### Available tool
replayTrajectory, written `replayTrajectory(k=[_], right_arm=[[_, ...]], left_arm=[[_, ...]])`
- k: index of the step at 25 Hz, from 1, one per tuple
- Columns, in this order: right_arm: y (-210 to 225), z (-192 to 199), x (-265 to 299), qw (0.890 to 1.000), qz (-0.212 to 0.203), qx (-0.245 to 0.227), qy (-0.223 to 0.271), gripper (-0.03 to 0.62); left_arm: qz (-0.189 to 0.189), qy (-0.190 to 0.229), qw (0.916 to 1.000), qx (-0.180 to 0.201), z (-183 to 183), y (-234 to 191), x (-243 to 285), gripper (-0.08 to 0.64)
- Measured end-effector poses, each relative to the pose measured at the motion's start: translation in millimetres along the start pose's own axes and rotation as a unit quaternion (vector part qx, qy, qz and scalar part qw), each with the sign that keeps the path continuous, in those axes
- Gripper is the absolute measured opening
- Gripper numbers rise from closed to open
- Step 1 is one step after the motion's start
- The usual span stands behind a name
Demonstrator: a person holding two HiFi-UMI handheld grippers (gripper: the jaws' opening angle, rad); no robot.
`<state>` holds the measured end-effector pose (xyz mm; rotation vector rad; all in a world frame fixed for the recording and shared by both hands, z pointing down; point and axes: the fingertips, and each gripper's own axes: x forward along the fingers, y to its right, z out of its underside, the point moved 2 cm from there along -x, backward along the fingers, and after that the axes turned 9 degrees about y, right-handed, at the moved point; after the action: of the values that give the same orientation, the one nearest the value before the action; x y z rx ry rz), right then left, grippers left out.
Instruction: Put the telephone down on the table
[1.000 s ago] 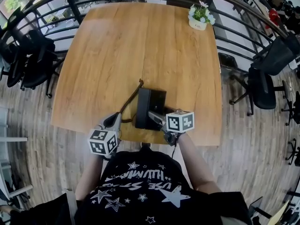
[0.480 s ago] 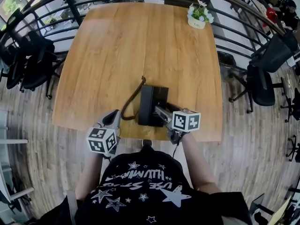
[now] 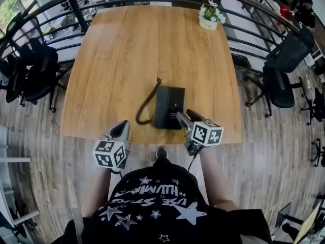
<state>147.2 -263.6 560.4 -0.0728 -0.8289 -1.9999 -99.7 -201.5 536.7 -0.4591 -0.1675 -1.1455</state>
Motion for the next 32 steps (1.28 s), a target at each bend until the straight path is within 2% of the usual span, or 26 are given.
replayTrajectory(k=[4,11,23,32], right_arm=[[-10.3,4.1,-16.8,0.999,0.027,0.002,0.029,0.201],[-48.8,14.3,-49.5,0.998,0.035,-0.015,0.056,0.172],[-110.0,68.2,-102.5,0.996,0.048,-0.033,0.060,0.142],[-140.9,115.9,-143.4,0.996,0.058,-0.025,0.062,0.059]], left_arm=[[0.009,0.010,0.9999,0.001,-1.7,-2.7,-20.2,0.002],[0.019,0.035,0.9992,-0.001,-5.4,-0.4,-64.1,0.002],[0.035,0.039,0.9986,-0.002,24.9,6.8,-145.2,0.002],[0.046,0.028,0.9985,-0.008,58.0,20.2,-192.9,0.002]])
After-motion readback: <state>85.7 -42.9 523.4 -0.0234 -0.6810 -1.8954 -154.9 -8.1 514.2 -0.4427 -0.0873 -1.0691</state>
